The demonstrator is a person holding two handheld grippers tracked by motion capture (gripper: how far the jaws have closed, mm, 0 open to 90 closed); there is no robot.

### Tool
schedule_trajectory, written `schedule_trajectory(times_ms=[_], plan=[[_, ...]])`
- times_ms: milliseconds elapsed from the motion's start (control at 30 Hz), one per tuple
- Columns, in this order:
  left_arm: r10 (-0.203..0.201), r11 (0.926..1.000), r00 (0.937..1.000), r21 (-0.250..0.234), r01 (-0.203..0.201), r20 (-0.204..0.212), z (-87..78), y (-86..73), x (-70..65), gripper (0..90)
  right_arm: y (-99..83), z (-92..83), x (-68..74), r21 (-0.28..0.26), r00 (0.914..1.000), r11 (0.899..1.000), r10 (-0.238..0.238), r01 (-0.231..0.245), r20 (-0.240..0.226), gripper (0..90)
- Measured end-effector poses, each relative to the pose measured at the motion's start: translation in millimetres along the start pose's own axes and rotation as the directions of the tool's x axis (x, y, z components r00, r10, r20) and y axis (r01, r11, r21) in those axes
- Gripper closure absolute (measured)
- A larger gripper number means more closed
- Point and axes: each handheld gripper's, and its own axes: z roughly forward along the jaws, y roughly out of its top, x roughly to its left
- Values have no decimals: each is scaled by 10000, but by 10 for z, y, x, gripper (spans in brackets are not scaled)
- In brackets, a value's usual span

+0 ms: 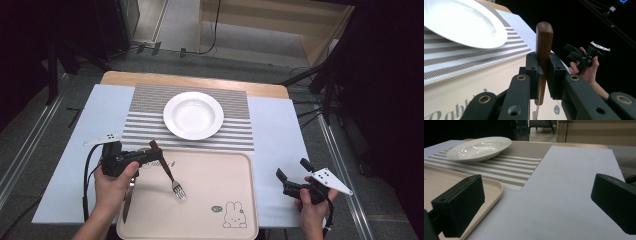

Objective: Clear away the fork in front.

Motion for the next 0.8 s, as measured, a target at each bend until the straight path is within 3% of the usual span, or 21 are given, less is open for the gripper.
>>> schedule_trajectory(times_ms=[267, 400, 533, 567, 633, 667, 800], plan=[[-277, 9978, 9992, 608, 258, 295, 18, -19, 50, 789, -20, -76, -24, 74, 9998, 9999, -76, 74, 163, 0], [-348, 9957, 9993, 869, 336, 129, 53, -35, 78, 788, -21, -79, -39, 11, 9998, 10000, -31, 31, 189, 0], [-689, 9930, 9976, 962, 681, 51, 71, -29, 153, 786, -35, -74, -45, 112, 9997, 9999, -56, 53, 258, 0], [-744, 9922, 9972, 995, 747, -65, 79, -25, 172, 784, -37, -73, -48, 109, 9996, 9999, -34, 31, 273, 0], [-530, 9917, 9949, 1127, 625, -855, 101, -24, 200, 756, -40, -73, -58, 97, 9996, 10000, -8, 5, 296, 0], [-173, 9917, 9904, 1235, 345, -1371, 121, -32, 211, 734, -41, -73, -61, 95, 9995, 10000, -9, 6, 306, 0], [308, 9842, 9737, 1769, 99, -2259, 196, -66, 267, 643, -54, -64, -73, 136, 9993, 9999, -103, 98, 371, 0]])
